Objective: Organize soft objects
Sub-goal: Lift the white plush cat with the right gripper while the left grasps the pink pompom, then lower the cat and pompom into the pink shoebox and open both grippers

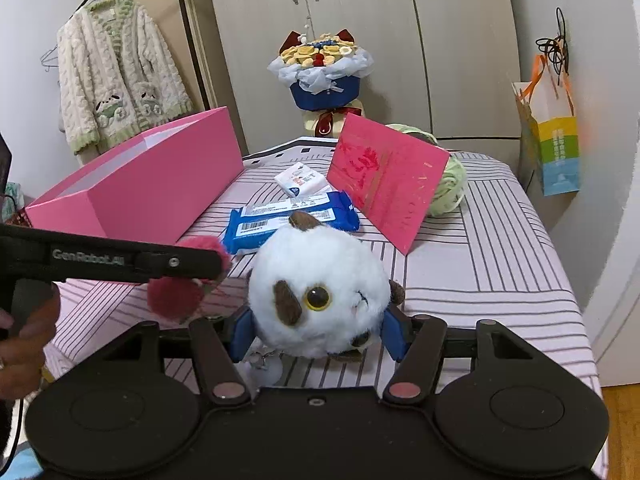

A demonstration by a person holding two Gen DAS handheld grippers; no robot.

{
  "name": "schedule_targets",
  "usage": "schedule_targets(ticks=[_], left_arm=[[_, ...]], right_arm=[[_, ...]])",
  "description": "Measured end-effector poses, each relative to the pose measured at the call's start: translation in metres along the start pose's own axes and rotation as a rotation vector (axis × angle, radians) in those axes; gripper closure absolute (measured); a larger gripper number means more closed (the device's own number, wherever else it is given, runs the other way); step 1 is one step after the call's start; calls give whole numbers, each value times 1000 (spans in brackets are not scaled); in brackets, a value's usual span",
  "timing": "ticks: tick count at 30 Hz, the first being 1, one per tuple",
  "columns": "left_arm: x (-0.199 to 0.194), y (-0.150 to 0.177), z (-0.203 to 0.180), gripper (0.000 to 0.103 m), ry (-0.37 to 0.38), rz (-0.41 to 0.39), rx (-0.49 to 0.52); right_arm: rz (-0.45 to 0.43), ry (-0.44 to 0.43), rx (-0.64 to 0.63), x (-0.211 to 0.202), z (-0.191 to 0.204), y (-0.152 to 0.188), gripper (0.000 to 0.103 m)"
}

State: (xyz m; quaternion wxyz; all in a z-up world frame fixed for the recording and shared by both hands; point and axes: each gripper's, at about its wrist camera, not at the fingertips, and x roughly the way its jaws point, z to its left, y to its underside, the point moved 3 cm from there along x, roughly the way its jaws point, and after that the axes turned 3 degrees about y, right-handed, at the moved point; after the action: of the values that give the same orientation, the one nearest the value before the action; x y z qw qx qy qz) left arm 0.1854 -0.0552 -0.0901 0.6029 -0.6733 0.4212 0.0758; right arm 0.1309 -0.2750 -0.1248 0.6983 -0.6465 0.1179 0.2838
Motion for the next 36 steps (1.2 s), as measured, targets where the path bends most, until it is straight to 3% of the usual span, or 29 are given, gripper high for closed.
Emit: schedule_targets(ticks=[9,17,19,22,30,36], left_arm=[[-32,14,17,61,83,106,-76],[-75,10,31,61,100,134,-71],[-87,10,32,61,76,143,-44],[-107,8,33,61,24,126,-2],[-159,-13,42,61,-14,39,54],[-181,-44,58,61,-71,-55,74]], right_arm=[[84,-56,-96,-23,22,-5,36],[94,-158,-186,-44,60,-28,36],[102,-189,-209,-47,71,-35,36],[106,-247,-230,-52,86,-48,36],[100,-396,-235,-55,121,-87,36],[40,-457,-220,-44,144,-123,36]])
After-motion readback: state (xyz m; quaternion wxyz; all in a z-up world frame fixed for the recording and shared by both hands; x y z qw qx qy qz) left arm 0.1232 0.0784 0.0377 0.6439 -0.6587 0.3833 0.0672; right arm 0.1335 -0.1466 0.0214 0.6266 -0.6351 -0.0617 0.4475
